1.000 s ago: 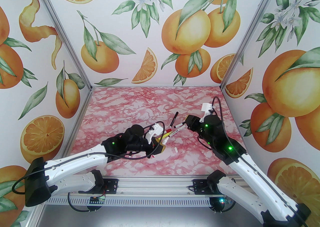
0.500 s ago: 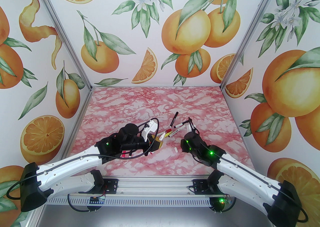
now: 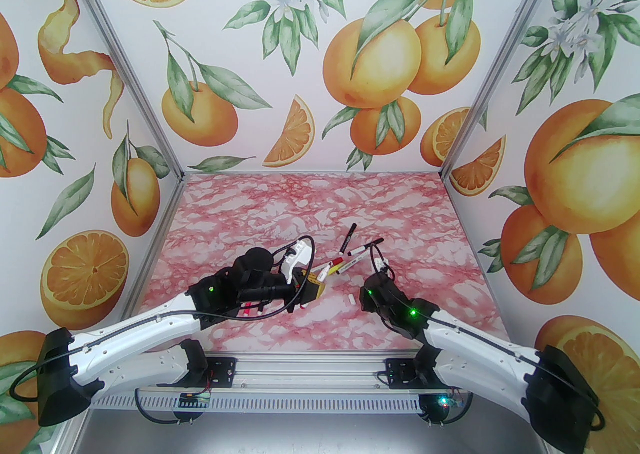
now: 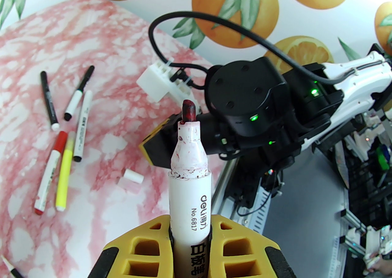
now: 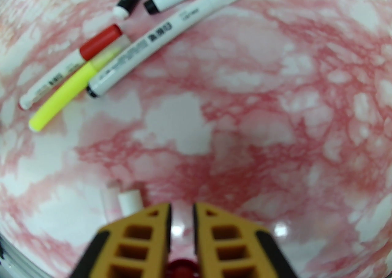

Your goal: Open the pen caps

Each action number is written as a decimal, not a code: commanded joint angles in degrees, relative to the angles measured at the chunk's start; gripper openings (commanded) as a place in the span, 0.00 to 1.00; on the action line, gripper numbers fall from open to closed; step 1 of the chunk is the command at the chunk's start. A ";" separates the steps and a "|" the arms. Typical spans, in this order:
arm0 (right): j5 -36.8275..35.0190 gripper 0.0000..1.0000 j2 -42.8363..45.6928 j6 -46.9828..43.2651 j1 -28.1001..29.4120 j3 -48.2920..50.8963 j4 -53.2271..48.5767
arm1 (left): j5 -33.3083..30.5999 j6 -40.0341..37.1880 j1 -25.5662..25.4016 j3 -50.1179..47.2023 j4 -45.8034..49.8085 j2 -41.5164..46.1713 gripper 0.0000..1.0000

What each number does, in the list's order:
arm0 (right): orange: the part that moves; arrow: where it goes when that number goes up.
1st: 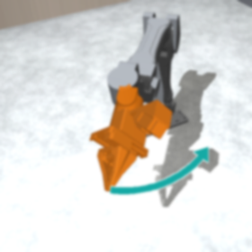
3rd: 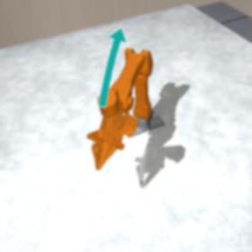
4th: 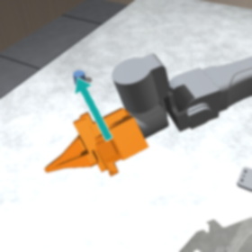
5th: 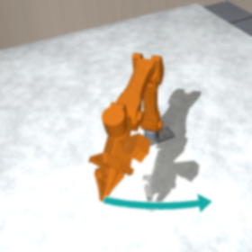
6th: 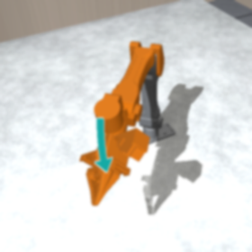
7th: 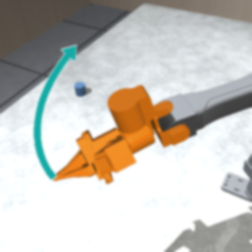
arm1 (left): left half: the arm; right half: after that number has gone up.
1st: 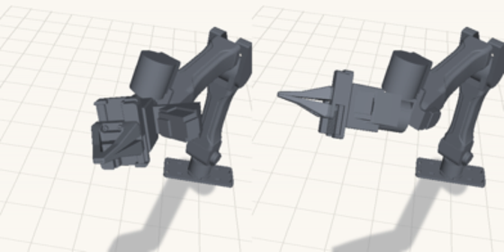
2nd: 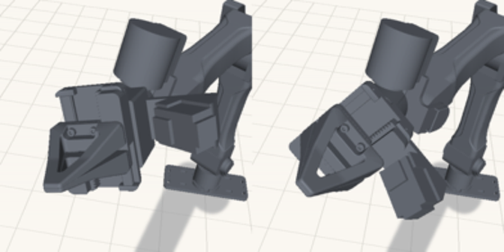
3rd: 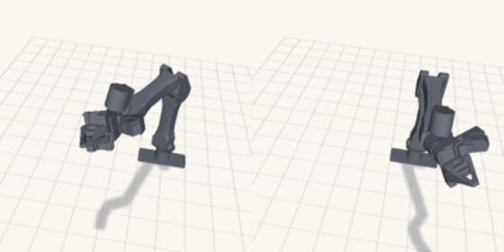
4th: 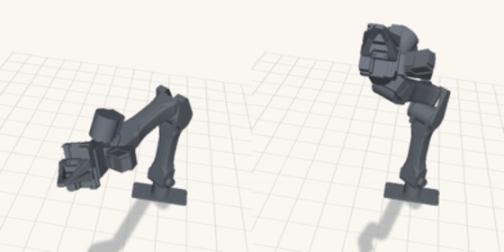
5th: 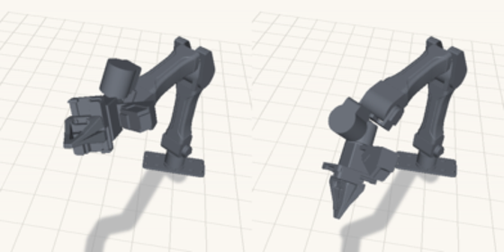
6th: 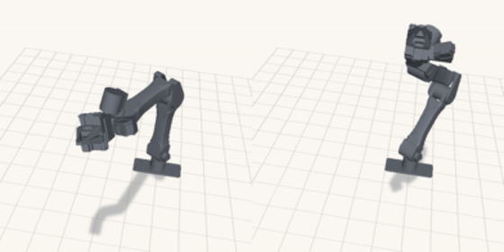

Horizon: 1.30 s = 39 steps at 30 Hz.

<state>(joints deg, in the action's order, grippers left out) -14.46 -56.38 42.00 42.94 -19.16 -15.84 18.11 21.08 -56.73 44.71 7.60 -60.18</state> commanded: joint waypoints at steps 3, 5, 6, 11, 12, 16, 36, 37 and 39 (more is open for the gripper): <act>-2.24 0.12 -2.40 1.07 1.37 0.28 6.50 | 1.58 0.79 0.04 -0.39 -2.80 -0.80 0.01; -2.11 0.13 -3.81 0.99 1.43 0.14 7.28 | 1.67 0.86 0.04 -0.47 -2.98 -0.98 0.01; -2.14 0.13 -4.52 0.98 1.47 0.04 7.67 | 1.72 0.89 0.01 -0.46 -3.10 -0.99 0.01; -2.10 0.14 -7.28 0.94 1.95 -0.44 9.39 | 2.23 1.41 -0.11 -0.67 -3.66 -0.92 0.01; -2.20 0.14 -7.80 0.98 2.06 -0.53 9.71 | 2.20 1.37 -0.25 -0.75 -3.83 -0.82 0.01; -2.20 0.15 -9.78 1.42 2.69 -0.61 11.23 | 2.16 1.42 -0.18 -1.03 -4.14 -0.81 0.01; -4.31 0.23 -12.67 2.57 3.46 0.03 14.17 | 2.99 1.92 -0.50 -0.90 -4.61 -1.12 0.01; -4.31 0.24 -12.64 2.56 3.39 0.12 14.15 | 3.01 1.96 -0.59 -0.85 -4.57 -1.25 0.01; -4.43 0.24 -12.68 2.48 3.45 0.30 14.09 | 3.03 1.95 -0.61 -0.72 -4.57 -1.38 0.01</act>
<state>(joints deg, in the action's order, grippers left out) -16.84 -68.66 44.12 46.09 -19.16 -2.79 20.16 22.57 -57.06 43.94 4.86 -61.19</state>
